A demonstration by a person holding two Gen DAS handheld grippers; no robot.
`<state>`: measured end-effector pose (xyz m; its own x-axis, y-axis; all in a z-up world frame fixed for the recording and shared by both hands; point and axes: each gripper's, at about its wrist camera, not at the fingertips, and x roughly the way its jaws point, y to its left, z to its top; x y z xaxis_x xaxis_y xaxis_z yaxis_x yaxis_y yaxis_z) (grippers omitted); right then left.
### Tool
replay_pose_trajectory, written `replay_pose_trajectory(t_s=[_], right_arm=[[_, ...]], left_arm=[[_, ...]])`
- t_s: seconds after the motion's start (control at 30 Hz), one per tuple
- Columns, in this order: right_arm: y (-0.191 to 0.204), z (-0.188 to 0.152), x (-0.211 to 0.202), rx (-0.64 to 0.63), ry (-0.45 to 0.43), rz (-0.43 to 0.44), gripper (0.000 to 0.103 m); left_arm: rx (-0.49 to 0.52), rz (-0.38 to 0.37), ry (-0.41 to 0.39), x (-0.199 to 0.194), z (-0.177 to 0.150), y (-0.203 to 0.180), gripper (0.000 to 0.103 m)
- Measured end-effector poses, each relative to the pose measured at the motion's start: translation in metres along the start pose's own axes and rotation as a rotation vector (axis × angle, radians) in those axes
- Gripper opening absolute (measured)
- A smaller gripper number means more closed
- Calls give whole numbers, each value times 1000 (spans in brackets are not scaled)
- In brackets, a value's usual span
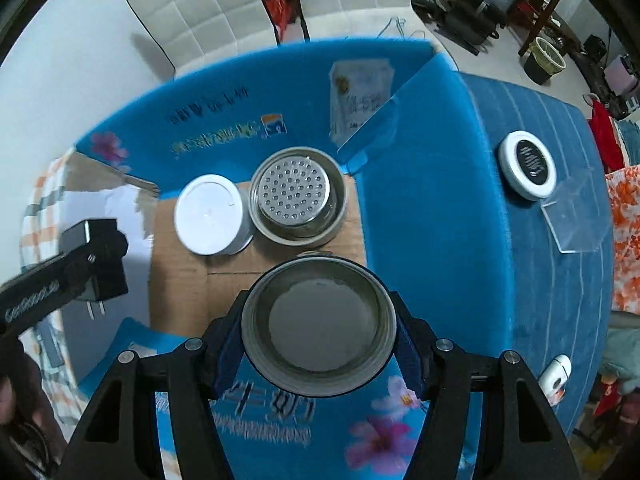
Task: Organize rigid objects
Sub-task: 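Lower the power bank and tin into the box and open both tools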
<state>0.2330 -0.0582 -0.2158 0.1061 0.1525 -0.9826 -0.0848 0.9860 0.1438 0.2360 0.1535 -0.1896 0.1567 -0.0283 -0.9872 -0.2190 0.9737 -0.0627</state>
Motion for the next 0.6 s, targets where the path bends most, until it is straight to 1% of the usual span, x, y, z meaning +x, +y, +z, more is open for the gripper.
replay_pose_trajectory(t_s=[0.17,0.3,0.47,0.6], right_arm=[[7,6,34,-13,50,-48,67],[6,9,57,-2,89,-55,67],[5,12,77,5,132,-49,67],[3,16,83,16,144,-18,68]], left_arm=[[19,26,58,35,16,3,56],[35,34,95,54,21,2,56],[51,34,103,60,25,0,57],[29,24,85,49,29,5,57]])
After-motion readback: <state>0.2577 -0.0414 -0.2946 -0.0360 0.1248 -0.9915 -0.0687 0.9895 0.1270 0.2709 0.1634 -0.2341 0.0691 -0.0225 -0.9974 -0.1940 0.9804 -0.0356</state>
